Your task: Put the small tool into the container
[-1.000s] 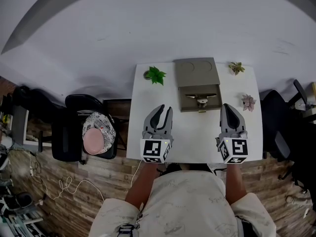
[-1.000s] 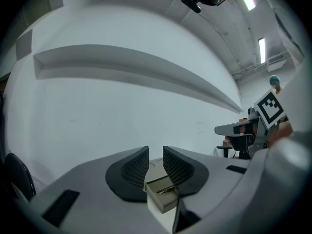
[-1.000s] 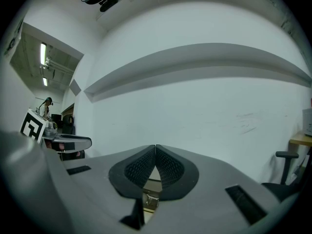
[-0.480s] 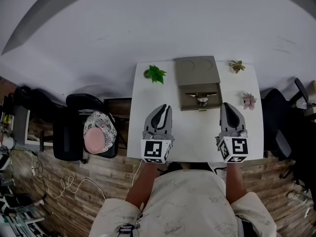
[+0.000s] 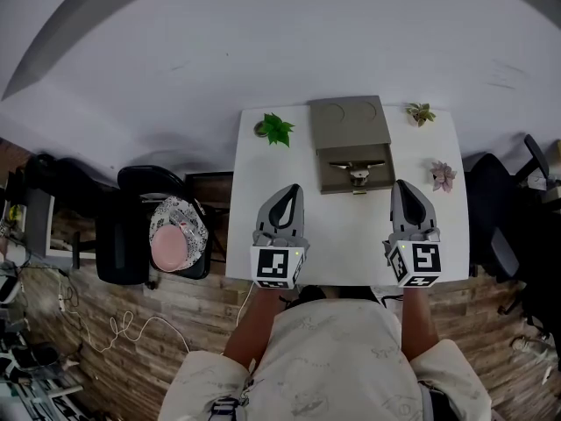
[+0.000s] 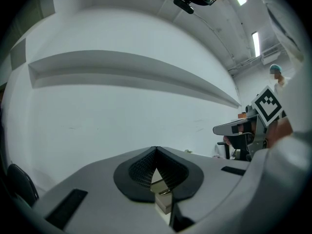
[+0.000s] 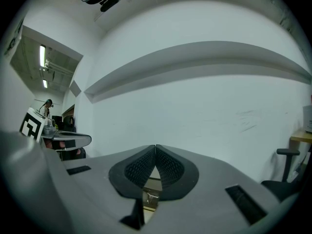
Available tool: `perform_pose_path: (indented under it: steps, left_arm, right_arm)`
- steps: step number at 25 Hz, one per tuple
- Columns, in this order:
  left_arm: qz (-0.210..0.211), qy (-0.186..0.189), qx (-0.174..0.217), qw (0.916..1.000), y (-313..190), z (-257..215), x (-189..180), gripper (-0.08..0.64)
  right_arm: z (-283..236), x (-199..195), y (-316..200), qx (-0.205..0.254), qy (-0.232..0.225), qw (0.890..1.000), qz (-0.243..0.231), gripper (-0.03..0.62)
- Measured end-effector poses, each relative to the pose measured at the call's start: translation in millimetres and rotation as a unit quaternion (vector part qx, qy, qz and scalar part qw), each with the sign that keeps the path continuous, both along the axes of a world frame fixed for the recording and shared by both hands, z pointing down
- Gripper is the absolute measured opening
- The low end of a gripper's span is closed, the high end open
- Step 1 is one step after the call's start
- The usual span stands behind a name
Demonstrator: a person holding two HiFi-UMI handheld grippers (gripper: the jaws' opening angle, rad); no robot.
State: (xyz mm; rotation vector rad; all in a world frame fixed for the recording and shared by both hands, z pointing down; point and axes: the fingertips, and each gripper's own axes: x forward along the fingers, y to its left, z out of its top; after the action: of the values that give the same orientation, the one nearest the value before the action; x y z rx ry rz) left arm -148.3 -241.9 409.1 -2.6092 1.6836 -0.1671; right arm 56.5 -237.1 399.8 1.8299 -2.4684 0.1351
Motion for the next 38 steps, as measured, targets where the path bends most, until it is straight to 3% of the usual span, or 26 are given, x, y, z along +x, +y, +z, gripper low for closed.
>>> perform_pose_path:
  steps: [38]
  left_arm:
    - [0.002,-0.017,-0.007,0.9998,-16,7,24,0.006]
  right_arm:
    - [11,22,-14,-0.016,0.028,0.999,-0.005,0.015]
